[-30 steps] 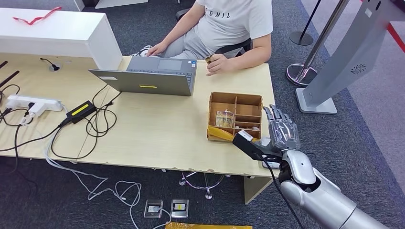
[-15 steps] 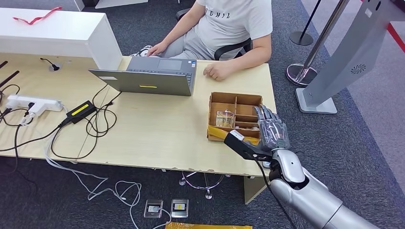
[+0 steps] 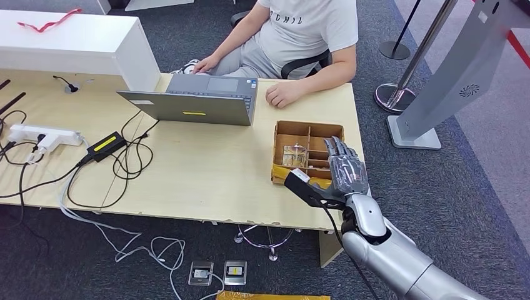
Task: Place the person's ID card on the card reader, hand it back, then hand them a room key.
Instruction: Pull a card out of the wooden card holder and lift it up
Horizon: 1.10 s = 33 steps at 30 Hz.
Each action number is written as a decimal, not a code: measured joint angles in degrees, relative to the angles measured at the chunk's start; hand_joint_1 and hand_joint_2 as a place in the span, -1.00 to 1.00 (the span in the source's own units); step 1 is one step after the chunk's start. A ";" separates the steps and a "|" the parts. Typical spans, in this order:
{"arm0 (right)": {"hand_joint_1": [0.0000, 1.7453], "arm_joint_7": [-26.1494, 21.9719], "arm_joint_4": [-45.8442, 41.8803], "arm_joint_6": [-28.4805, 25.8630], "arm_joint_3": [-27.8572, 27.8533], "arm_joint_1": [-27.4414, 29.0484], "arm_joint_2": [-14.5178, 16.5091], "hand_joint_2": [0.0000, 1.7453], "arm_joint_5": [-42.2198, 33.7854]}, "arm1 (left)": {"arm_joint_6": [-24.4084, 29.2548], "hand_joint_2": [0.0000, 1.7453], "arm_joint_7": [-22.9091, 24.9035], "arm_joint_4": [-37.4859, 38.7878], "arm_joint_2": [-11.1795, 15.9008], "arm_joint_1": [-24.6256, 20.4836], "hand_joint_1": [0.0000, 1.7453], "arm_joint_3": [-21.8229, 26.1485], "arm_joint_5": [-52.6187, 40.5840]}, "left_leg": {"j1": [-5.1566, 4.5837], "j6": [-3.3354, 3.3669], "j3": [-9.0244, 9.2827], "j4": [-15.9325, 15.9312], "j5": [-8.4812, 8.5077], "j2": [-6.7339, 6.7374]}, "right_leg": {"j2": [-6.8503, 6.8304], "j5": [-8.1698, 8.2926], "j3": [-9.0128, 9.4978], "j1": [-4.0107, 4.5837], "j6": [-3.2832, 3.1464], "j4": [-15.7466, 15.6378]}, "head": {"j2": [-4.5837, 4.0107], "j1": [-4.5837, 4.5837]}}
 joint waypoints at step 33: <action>-0.29 -1.07 9.54 -1.49 -0.32 0.06 3.00 1.00 2.48 | 0.04 -1.00 -0.36 0.00 0.23 -0.07 -1.00 -1.14 1.25 | 0.01 -0.01 0.02 0.00 0.00 0.02 | 0.02 0.00 -0.01 0.01 0.00 0.01 | 0.00 0.00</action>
